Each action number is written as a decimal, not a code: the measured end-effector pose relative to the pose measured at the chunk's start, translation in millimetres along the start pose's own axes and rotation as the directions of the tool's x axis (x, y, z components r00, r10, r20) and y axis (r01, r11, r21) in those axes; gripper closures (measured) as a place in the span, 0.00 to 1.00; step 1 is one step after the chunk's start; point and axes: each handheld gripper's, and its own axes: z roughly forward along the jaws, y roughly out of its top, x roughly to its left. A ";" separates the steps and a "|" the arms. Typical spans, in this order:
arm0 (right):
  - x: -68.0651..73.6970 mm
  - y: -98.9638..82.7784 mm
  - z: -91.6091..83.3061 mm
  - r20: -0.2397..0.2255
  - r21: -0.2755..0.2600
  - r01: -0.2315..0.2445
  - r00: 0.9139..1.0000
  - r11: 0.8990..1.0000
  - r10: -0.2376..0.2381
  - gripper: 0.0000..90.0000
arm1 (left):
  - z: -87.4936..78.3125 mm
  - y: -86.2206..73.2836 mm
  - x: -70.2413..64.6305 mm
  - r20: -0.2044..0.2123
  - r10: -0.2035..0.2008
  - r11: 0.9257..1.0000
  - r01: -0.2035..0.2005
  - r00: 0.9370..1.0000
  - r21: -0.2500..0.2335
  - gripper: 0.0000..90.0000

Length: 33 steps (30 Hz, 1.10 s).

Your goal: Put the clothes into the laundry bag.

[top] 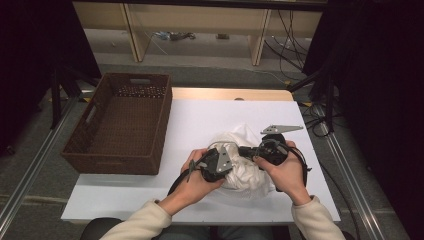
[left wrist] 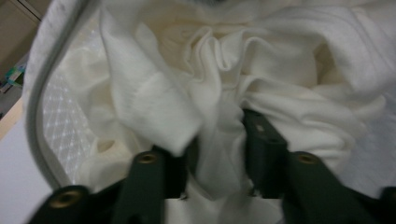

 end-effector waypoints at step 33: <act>-7.2 3.6 -12.2 -0.002 -0.036 -0.003 1.000 0.999 0.003 1.00 | 7.5 11.6 26.3 0.014 -0.227 0.971 0.228 0.974 -0.077 0.59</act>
